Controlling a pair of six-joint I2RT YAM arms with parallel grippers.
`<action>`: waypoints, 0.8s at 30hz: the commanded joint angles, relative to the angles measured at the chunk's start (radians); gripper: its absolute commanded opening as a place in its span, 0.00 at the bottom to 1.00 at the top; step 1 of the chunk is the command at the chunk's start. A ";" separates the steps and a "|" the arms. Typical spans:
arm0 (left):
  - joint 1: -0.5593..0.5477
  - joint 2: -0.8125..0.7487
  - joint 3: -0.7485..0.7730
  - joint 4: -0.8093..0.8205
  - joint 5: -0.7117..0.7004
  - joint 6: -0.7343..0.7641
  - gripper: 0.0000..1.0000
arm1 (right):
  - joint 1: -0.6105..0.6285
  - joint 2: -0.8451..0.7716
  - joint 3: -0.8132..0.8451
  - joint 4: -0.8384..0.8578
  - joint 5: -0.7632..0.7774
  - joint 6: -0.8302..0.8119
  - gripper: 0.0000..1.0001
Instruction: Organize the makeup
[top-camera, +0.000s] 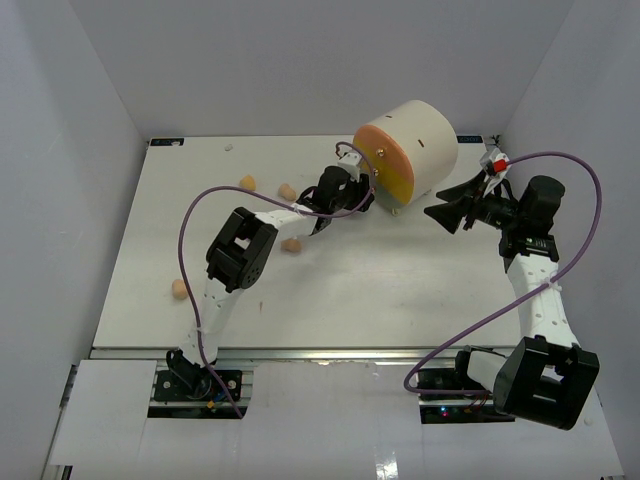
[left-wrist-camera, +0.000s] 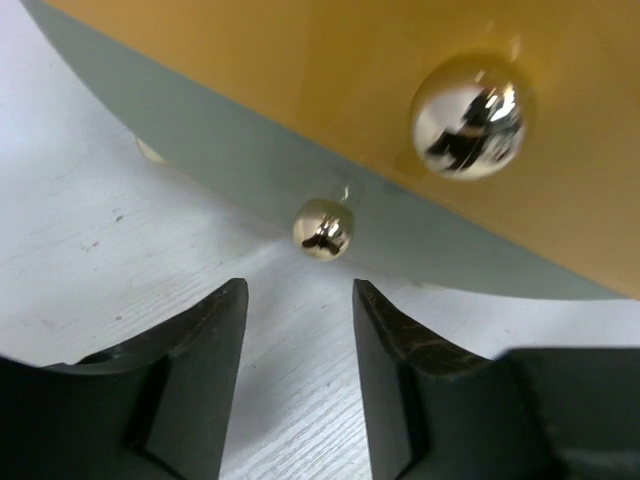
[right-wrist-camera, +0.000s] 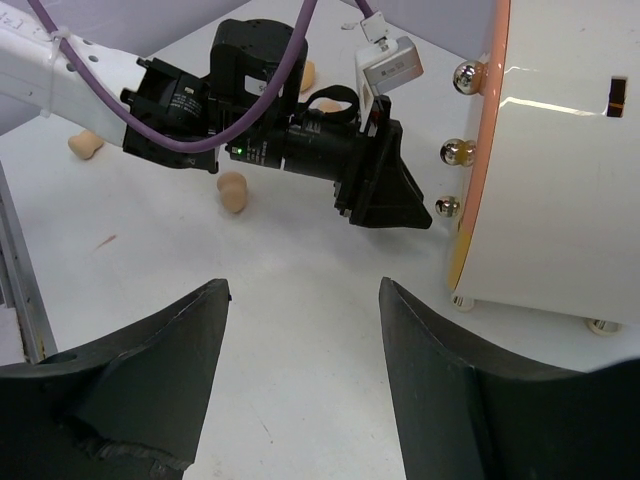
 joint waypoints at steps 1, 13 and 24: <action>-0.009 -0.064 -0.030 0.030 -0.012 0.031 0.60 | -0.005 -0.009 -0.013 0.053 -0.026 0.017 0.68; -0.002 0.001 0.061 0.036 0.106 0.087 0.67 | -0.028 -0.011 -0.020 0.062 -0.035 0.022 0.69; 0.028 0.041 0.110 0.037 0.191 0.052 0.44 | -0.050 -0.011 -0.028 0.084 -0.053 0.058 0.69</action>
